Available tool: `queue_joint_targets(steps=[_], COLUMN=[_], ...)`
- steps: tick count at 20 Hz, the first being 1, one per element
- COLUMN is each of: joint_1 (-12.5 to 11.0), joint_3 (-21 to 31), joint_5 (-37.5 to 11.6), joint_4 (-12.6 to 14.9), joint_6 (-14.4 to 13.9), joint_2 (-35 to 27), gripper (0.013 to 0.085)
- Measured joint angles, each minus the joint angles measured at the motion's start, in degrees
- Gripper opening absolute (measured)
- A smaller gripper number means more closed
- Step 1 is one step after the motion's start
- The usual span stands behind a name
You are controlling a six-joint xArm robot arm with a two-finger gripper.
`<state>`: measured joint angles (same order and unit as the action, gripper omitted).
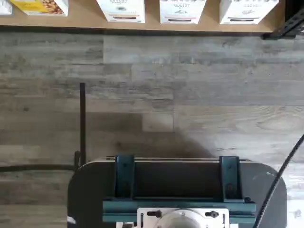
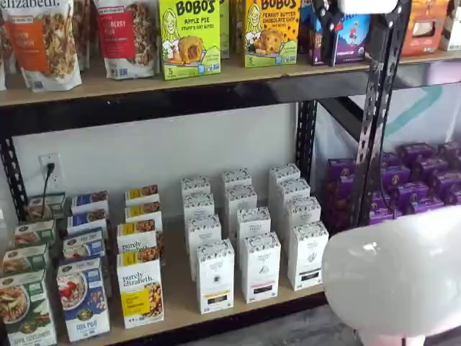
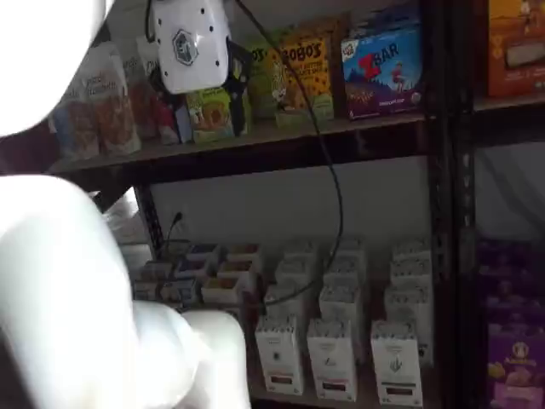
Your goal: Pick up the white box with a green strip in the middle, on the bottom shelf, the sixth box from the left
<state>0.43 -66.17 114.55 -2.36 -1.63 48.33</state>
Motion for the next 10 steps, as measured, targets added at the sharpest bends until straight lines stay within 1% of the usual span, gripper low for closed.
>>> queue_joint_targets(steps=[1,3,5,7,10], joint_1=[-0.11,-1.68,-2.2,-1.96,-1.47], joint_3=[0.33,0.92,1.33,2.28,4.62], joint_5=[-0.61,-1.59,-1.91,-2.78,-4.82], joint_4=[-0.13,-1.63,-2.02,-1.44,0.25], joint_6=[0.08,0.97,1.4,1.46,1.64], joint_2=[0.37,1.01,1.13,1.44,2.0], gripper=[0.085,0.085,0.085,0.085,0.085])
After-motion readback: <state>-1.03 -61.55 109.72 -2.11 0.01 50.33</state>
